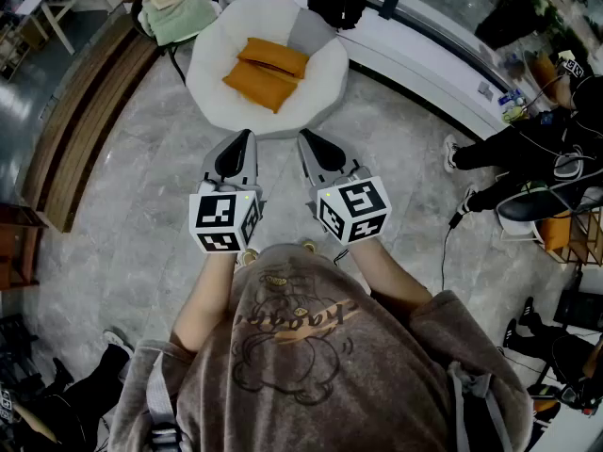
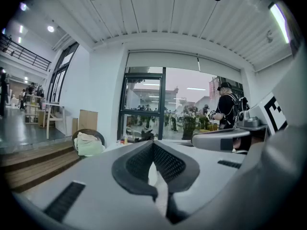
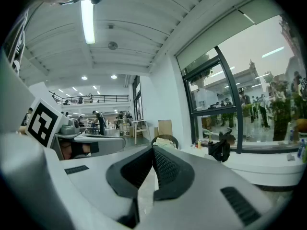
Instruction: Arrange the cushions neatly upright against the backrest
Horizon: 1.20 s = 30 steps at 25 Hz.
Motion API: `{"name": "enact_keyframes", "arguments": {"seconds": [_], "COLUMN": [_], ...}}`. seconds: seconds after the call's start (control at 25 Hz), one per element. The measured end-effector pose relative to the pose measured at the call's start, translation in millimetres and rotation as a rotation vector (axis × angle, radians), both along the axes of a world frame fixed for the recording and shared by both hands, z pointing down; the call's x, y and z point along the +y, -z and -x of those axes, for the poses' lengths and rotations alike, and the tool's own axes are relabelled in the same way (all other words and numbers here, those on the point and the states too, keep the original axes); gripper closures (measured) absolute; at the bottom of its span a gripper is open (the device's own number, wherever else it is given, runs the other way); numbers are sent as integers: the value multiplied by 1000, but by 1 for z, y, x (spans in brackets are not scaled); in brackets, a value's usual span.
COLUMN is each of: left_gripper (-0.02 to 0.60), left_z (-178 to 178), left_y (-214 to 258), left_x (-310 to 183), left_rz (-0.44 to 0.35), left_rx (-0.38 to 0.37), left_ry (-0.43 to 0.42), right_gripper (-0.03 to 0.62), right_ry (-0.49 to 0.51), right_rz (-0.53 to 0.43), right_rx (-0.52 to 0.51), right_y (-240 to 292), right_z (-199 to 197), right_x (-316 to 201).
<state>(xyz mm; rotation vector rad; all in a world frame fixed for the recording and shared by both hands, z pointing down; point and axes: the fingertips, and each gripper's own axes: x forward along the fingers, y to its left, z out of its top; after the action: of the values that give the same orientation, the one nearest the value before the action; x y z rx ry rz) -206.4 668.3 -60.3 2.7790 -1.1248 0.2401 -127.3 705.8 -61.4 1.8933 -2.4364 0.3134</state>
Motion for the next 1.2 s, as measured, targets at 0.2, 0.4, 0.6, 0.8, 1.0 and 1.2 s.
{"name": "enact_keyframes", "arguments": {"seconds": [0.2, 0.4, 0.6, 0.8, 1.0, 1.2], "left_gripper": [577, 577, 577, 577, 577, 577], "left_z": [-13, -30, -43, -52, -62, -80], "left_y": [-7, -14, -20, -21, -28, -36], "left_x": [0, 2, 4, -3, -18, -50], "left_rz": [-3, 4, -5, -18, -20, -4], "left_rx": [3, 10, 15, 20, 22, 20], "left_ry": [17, 36, 66, 70, 49, 27], "right_gripper": [572, 572, 572, 572, 572, 572], "right_ry": [29, 78, 112, 108, 96, 73], "right_rz": [-18, -36, -28, -33, -30, -16], "right_rx": [-25, -14, -13, -19, -17, -18], "right_y": [-4, -7, -18, -25, -31, -37], "right_z": [-15, -36, -54, -65, -74, -90], "right_x": [2, 15, 20, 11, -5, -38]}}
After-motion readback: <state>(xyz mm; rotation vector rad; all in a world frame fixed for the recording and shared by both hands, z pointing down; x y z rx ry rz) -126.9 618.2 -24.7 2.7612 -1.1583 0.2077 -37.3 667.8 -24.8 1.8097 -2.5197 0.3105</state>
